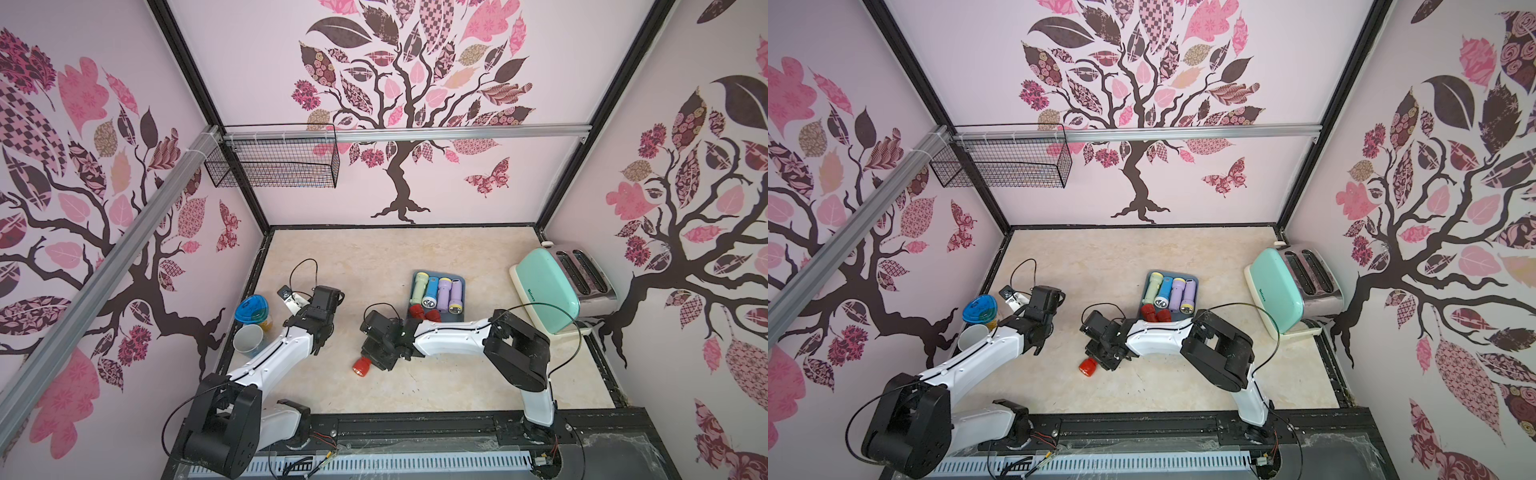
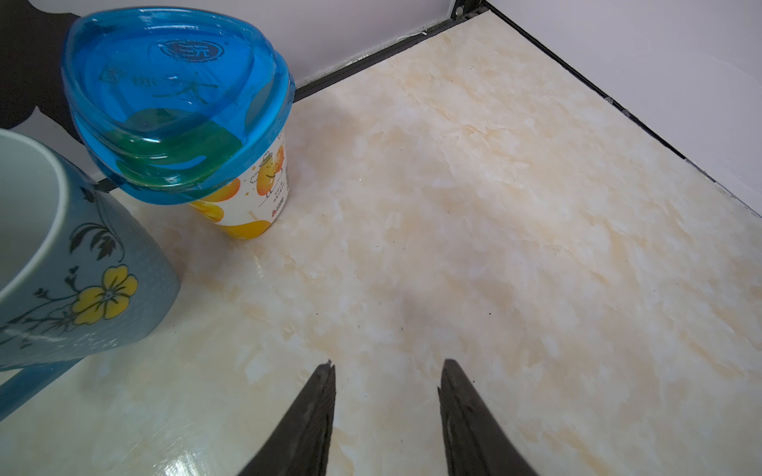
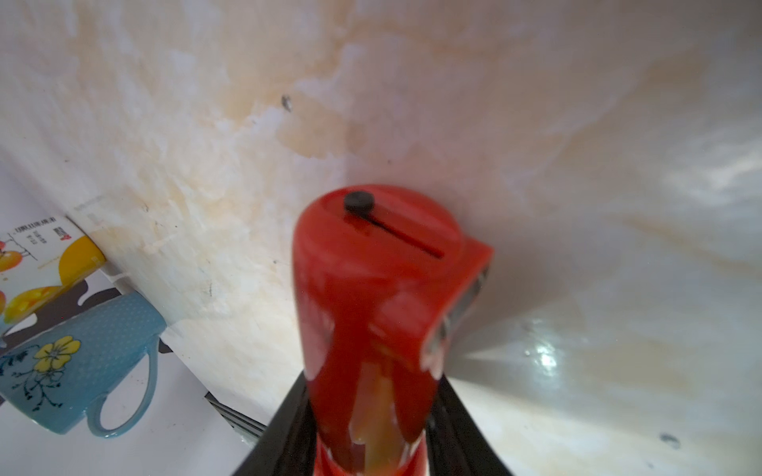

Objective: Put the flashlights into the storage boxes
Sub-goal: Pick up the flashlight from the center of the board.

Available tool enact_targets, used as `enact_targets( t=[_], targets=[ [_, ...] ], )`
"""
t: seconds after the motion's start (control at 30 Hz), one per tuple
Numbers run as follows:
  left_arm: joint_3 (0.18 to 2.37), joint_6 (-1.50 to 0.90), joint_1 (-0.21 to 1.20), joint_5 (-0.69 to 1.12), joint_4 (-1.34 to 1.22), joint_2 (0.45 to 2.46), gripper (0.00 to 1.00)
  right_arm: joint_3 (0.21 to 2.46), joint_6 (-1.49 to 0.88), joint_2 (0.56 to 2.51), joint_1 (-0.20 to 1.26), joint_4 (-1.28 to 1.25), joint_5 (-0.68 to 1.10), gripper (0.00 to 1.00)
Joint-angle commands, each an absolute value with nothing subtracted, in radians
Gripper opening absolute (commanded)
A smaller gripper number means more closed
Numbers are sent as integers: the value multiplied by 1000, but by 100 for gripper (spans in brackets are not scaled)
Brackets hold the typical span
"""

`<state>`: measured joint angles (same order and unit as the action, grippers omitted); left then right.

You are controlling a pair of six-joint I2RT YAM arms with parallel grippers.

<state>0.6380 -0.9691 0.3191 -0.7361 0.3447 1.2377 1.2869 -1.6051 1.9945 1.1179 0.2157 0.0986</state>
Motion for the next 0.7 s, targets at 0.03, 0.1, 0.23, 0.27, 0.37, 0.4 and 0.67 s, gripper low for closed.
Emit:
enact_targets(
  t=[0.03, 0.1, 0.23, 0.27, 0.37, 0.4, 0.67],
  targets=[
    [621, -976, 315, -750, 353, 1219, 44, 1298, -1527, 2000, 1118, 233, 48, 35],
    [621, -976, 314, -750, 353, 1218, 45, 1327, -1469, 1990, 1117, 261, 24, 35],
    [619, -977, 314, -750, 351, 1215, 44, 1358, -1377, 1945, 1117, 303, -45, 35],
    [618, -976, 314, -749, 350, 1216, 44, 1353, -1357, 1925, 1117, 305, -67, 35],
    [617, -974, 314, -749, 347, 1218, 44, 1336, -1304, 1859, 1117, 328, -161, 35],
    [617, -970, 315, -749, 342, 1218, 44, 1330, -1290, 1838, 1115, 333, -188, 35],
    [611, -917, 314, -714, 298, 1228, 44, 1216, -1183, 1643, 1014, 367, -326, 35]
  ],
)
